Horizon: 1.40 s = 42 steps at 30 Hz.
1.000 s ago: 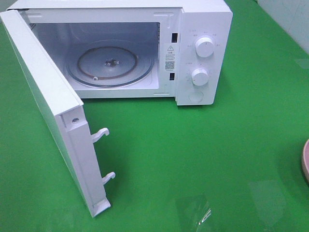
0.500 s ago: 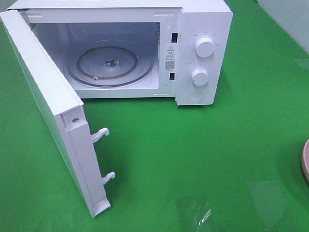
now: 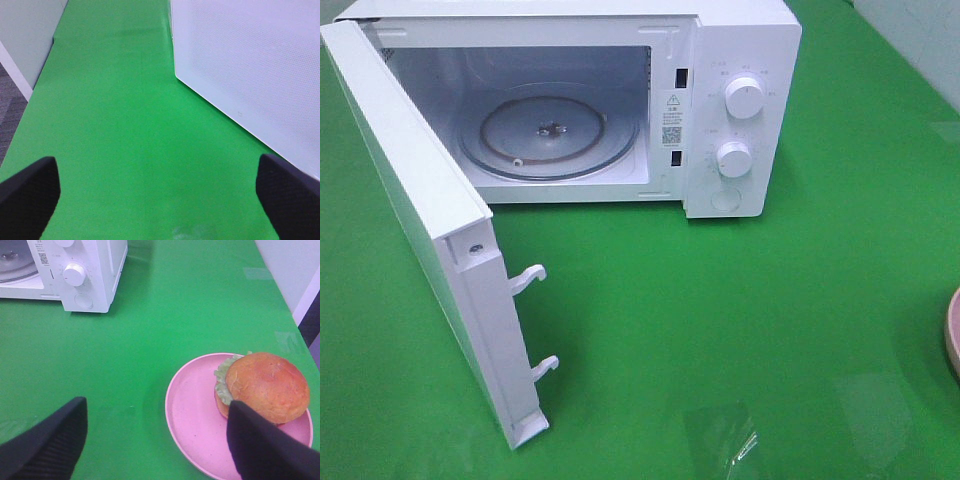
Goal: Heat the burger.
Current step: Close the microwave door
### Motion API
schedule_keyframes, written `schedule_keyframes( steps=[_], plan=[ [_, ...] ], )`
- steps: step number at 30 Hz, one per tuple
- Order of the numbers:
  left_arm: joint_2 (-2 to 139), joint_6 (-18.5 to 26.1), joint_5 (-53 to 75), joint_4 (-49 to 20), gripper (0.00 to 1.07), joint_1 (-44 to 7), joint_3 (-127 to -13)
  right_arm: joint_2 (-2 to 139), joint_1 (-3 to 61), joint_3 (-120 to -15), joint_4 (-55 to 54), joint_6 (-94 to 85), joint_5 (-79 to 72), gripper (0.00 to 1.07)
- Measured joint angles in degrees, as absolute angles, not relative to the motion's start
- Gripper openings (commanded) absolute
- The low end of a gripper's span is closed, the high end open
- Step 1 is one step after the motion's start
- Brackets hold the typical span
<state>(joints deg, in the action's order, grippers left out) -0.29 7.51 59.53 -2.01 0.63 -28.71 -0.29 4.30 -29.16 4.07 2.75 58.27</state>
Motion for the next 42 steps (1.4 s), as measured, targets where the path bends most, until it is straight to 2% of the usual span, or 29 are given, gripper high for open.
schedule_keyframes(
  steps=[6, 11, 12, 15, 16, 17, 18, 19, 20, 21, 22, 23, 24, 25, 33, 35, 37, 40, 41, 42],
  plan=[
    [-0.29, 7.51, 59.53, -1.95, 1.0, 0.63, -28.71, -0.29, 4.3, -29.16, 4.07, 2.75, 58.27, 0.76],
    [1.2, 7.51, 57.01, -1.6, 0.95, 0.63, -29.62, -0.29, 4.3, -29.16, 4.07, 2.75, 58.27, 0.76],
    [3.04, 7.51, 54.32, -1.55, 0.87, 0.63, -29.85, -0.29, 4.3, -29.16, 4.07, 2.75, 58.27, 0.76],
    [4.01, 7.51, 52.65, -1.55, 0.84, 0.63, -29.85, -0.29, 4.3, -29.16, 4.07, 2.75, 58.27, 0.76],
    [6.07, 7.51, 49.79, -1.55, 0.74, 0.63, -29.85, -0.29, 4.3, -29.16, 4.07, 2.75, 58.27, 0.76],
    [8.31, 7.51, 46.75, -1.49, 0.59, 0.63, -29.85, -0.29, 4.3, -29.16, 4.07, 2.75, 58.27, 0.76],
    [8.31, 7.51, 46.75, -1.49, 0.59, 0.63, -29.85, -0.29, 4.3, -29.16, 4.07, 2.75, 58.27, 0.76],
    [10.89, 7.51, 44.23, -1.49, 0.43, 0.63, -29.85, -0.29, 4.3, -29.16, 4.07, 2.75, 58.27, 0.76],
    [10.89, 7.51, 44.23, -1.49, 0.43, 0.63, -29.85, -0.29, 4.3, -29.16, 4.07, 2.75, 58.27, 0.76],
    [13.24, 7.51, 42.4, -1.49, 0.24, 0.63, -29.85, -0.29, 4.3, -29.16, 4.07, 2.75, 58.27, 0.76],
    [13.24, 7.51, 42.4, -1.49, 0.24, 0.63, -29.85, -0.29, 4.3, -29.16, 4.07, 2.75, 58.27, 0.76],
    [15.7, 7.51, 40.11, -1.49, 0.05, 0.63, -29.74, -0.29, 4.3, -29.16, 4.07, 2.75, 58.27, 0.76],
    [15.7, 7.51, 40.11, -1.49, 0.05, 0.63, -29.74, -0.29, 4.3, -29.16, 4.07, 2.75, 58.27, 0.76],
    [18.05, 7.51, 37.7, -1.49, 0.0, 0.63, -29.22, -0.29, 4.3, -29.16, 4.07, 2.75, 58.27, 0.76],
    [26.64, 7.51, 27.16, -1.43, 0.0, 0.63, -26.41, -0.29, 4.3, -29.16, 4.07, 2.75, 58.27, 0.76],
    [28.88, 7.51, 22.69, -1.43, 0.0, 0.63, -25.27, -0.29, 4.3, -29.16, 4.07, 2.75, 58.27, 0.76],
    [32.37, 7.51, 10.37, -1.43, 0.0, 0.63, -21.49, -0.29, 4.3, -29.16, 4.07, 2.75, 58.27, 0.76],
    [33.17, 7.51, 6.99, -1.43, 0.0, 0.63, -20.45, -0.29, 4.3, -29.16, 4.07, 2.75, 58.27, 0.76],
    [34.78, 7.51, 0.0, -1.43, 0.0, 0.63, -17.82, -0.29, 4.3, -29.16, 4.07, 2.75, 58.27, 0.76],
    [34.78, 7.51, 0.0, -1.43, 0.0, 0.63, -17.82, -0.29, 4.3, -29.16, 4.07, 2.75, 58.27, 0.76]
  ],
)
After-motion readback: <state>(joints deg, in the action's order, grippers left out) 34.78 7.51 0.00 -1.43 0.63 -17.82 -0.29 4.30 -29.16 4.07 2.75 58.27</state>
